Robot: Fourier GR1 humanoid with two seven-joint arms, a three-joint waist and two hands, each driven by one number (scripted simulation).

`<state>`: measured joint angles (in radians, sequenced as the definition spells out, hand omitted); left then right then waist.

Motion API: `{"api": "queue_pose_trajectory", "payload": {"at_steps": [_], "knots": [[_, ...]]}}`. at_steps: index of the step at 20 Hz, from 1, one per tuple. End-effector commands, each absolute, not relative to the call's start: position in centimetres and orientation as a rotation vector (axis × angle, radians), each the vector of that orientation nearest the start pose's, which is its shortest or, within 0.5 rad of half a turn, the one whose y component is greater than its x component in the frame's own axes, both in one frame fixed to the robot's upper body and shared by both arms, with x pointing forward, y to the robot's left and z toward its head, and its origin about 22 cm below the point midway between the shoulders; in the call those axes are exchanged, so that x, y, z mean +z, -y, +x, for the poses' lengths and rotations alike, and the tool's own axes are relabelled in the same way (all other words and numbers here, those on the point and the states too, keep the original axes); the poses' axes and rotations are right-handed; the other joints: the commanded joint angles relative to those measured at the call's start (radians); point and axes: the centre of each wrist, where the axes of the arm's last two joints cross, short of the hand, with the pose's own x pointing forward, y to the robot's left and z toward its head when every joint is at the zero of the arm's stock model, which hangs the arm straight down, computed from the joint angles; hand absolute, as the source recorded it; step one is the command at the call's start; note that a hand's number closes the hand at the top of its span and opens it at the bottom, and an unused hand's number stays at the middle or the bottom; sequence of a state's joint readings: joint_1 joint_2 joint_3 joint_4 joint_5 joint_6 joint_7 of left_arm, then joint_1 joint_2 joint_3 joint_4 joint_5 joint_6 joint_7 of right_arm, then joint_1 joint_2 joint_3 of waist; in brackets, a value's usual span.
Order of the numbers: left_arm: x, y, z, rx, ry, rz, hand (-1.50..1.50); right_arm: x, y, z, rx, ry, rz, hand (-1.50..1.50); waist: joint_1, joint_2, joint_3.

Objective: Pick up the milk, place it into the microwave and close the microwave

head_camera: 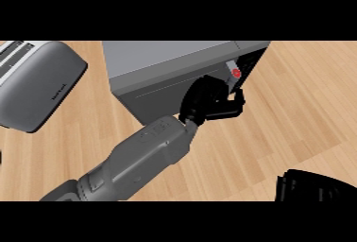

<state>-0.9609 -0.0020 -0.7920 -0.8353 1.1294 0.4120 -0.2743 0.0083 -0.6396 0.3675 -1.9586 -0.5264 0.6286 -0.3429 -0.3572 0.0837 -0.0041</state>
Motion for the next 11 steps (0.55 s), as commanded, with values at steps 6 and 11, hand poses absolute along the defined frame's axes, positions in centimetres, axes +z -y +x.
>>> {"api": "queue_pose_trajectory", "payload": {"at_steps": [6,11], "knots": [[1.3,-4.9,36.3,0.114,1.353,-0.509,1.5,9.4,22.6,17.8,0.778,1.793,1.045,1.5,0.062,-0.002,-0.006],[0.3,-5.2,36.1,0.106,1.341,-0.542,1.5,10.0,21.6,16.5,0.768,1.82,1.035,1.5,0.068,-0.003,-0.006]]}}
